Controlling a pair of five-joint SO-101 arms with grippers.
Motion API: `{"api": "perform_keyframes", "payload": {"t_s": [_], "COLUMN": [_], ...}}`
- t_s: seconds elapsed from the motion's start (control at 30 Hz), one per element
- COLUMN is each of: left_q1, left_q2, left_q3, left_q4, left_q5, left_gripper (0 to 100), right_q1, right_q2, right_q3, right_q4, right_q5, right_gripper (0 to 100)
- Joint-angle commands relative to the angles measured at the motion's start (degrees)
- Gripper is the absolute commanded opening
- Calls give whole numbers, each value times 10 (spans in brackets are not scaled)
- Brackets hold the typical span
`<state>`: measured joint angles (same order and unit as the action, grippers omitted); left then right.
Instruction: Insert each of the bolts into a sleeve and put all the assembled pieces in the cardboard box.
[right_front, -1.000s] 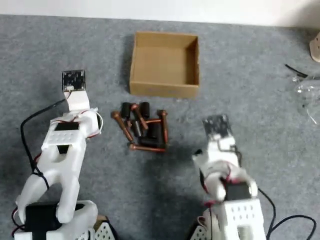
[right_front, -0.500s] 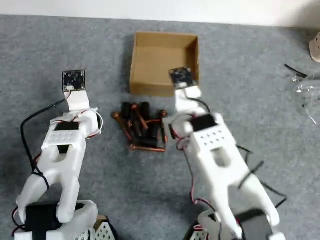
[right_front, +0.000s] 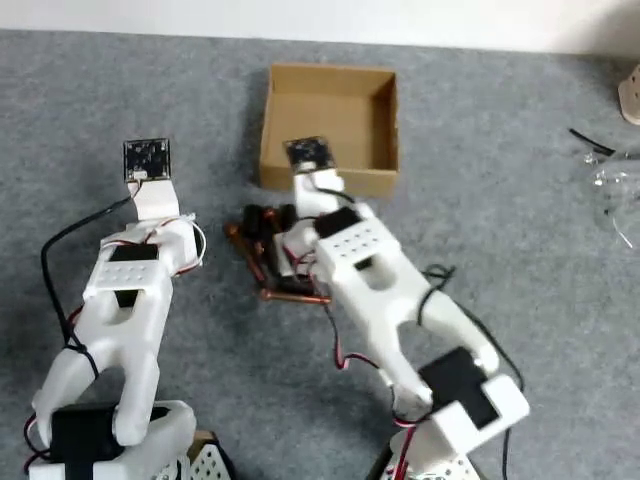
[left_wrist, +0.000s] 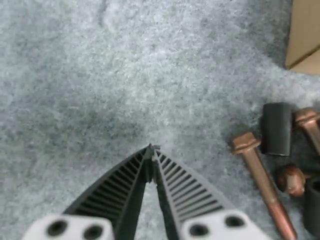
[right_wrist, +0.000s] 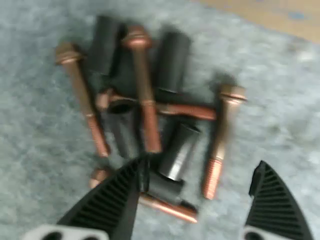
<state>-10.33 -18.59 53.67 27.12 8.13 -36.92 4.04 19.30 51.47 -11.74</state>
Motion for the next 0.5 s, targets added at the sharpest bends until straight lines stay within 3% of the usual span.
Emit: {"api": "perform_keyframes", "payload": {"t_s": [0.0,0.3,0.47], "left_q1": [-17,-19,-19], "left_q2": [-3,-3,-3], "left_q3": [-28,-28,-28], "left_q4": [-11,-11,-11], "left_q5": [1,1,1], "left_gripper": [10,10,10], "right_q1": [-48,-70,-62], "right_q2": [7,7,7], "right_q3": [-51,-10,21], "right_q4": [-10,-3,-3], "right_q5": [39,236,288], "right_gripper": [300,300,300]}}
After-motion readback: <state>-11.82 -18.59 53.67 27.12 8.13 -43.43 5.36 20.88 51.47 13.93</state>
